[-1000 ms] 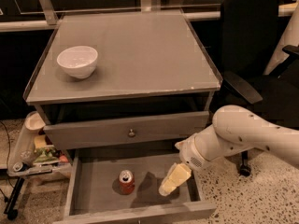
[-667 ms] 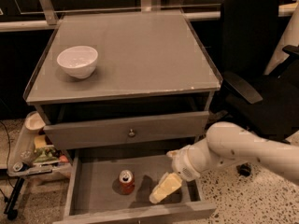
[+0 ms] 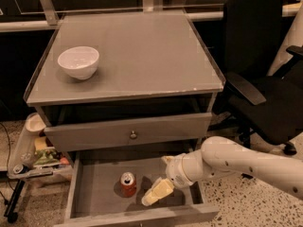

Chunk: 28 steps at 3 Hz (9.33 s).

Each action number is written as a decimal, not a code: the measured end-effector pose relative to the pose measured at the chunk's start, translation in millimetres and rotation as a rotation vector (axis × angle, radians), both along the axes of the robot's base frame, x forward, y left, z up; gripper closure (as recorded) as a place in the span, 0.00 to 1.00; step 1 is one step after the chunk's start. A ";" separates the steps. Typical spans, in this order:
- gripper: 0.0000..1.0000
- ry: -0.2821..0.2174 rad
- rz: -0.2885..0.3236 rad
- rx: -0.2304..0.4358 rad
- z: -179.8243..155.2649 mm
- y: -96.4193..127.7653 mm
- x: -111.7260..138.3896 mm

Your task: Pick coke can from middle drawer and place on counter

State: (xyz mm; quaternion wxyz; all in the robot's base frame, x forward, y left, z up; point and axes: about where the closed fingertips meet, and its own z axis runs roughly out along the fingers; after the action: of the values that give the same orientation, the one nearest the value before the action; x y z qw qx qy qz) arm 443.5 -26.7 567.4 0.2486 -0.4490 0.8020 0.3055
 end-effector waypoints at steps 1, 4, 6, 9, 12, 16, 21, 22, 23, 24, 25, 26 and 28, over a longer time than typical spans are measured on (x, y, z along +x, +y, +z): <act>0.00 -0.014 -0.016 0.031 -19.7 10.1 3.7; 0.00 -0.088 -0.120 0.084 -77.9 29.0 39.6; 0.00 -0.108 -0.085 0.168 -96.2 74.8 43.3; 0.00 -0.152 -0.043 0.201 -132.1 117.5 43.2; 0.42 -0.152 -0.043 0.200 -132.3 117.4 43.2; 1.00 -0.048 -0.095 0.215 -63.2 101.2 27.0; 1.00 -0.071 -0.147 0.092 77.6 56.3 22.4; 1.00 -0.126 -0.156 0.030 144.8 42.4 28.2; 1.00 -0.126 -0.155 0.030 144.7 42.5 28.2; 1.00 -0.165 -0.143 0.026 172.8 43.5 27.3; 1.00 -0.227 -0.148 0.037 229.6 32.7 35.9; 1.00 -0.302 -0.150 0.029 290.9 22.3 54.7; 1.00 -0.344 -0.153 0.032 315.0 18.7 66.9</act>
Offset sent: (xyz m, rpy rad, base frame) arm 0.0479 0.0267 -0.0708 0.1124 -0.1091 -0.1337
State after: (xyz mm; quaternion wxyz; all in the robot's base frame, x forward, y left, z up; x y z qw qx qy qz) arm 510.3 -8.0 882.4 0.4117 -0.4283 0.7745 0.2173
